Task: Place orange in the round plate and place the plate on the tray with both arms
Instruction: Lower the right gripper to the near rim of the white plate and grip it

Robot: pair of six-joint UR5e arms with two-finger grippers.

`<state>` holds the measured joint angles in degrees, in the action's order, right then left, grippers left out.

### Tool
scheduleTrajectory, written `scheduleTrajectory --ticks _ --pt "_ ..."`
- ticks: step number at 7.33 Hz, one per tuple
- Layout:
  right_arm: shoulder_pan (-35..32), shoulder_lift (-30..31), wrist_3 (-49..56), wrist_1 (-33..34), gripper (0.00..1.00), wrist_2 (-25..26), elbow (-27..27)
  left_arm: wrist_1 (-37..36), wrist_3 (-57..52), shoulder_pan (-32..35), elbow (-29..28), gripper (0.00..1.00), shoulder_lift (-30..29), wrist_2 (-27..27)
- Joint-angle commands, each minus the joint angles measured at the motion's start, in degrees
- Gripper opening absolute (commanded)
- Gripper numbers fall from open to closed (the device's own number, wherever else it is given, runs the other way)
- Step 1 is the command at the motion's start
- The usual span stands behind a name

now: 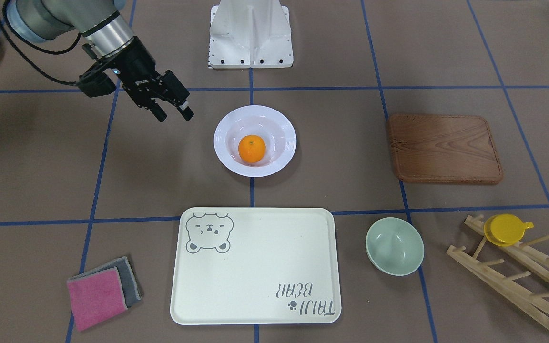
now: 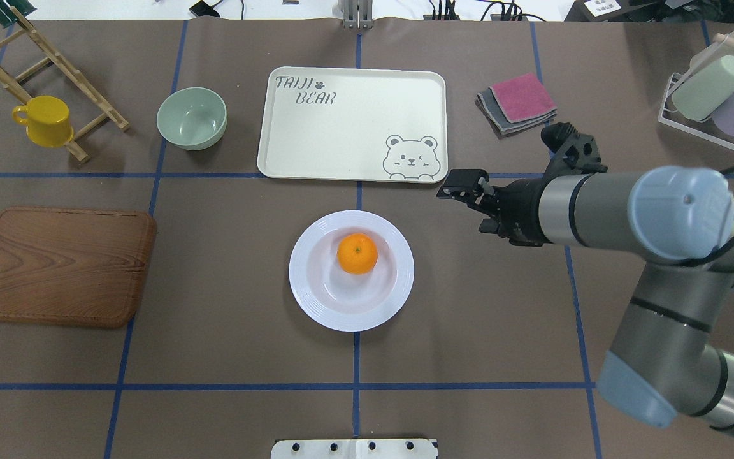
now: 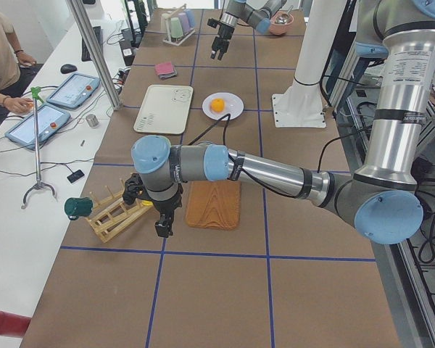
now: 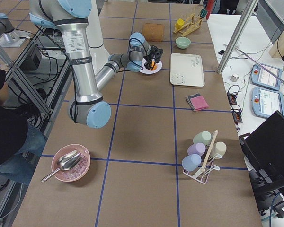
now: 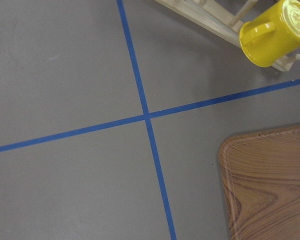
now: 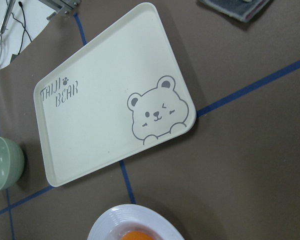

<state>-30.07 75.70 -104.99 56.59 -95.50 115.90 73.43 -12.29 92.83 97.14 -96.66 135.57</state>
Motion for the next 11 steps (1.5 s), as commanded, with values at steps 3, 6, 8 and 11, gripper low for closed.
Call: scheduleTrajectory --ticks 3,6,8,11 --pt "15.79 -0.63 -10.24 -4.91 0.86 18.29 -7.06 0.48 1.04 0.16 -0.02 1.0 1.47 0.83" --pt "18.02 -1.77 -10.32 -4.91 0.78 19.39 -12.43 0.48 1.13 0.16 0.24 1.0 1.56 0.92" --pt "18.02 -7.03 -11.46 -4.65 0.71 20.61 -16.56 0.48 0.96 0.16 0.24 1.0 1.56 0.92" --pt "18.02 -9.16 -12.52 -4.65 0.49 21.5 -17.98 0.48 0.87 0.16 0.24 1.0 1.65 0.92"
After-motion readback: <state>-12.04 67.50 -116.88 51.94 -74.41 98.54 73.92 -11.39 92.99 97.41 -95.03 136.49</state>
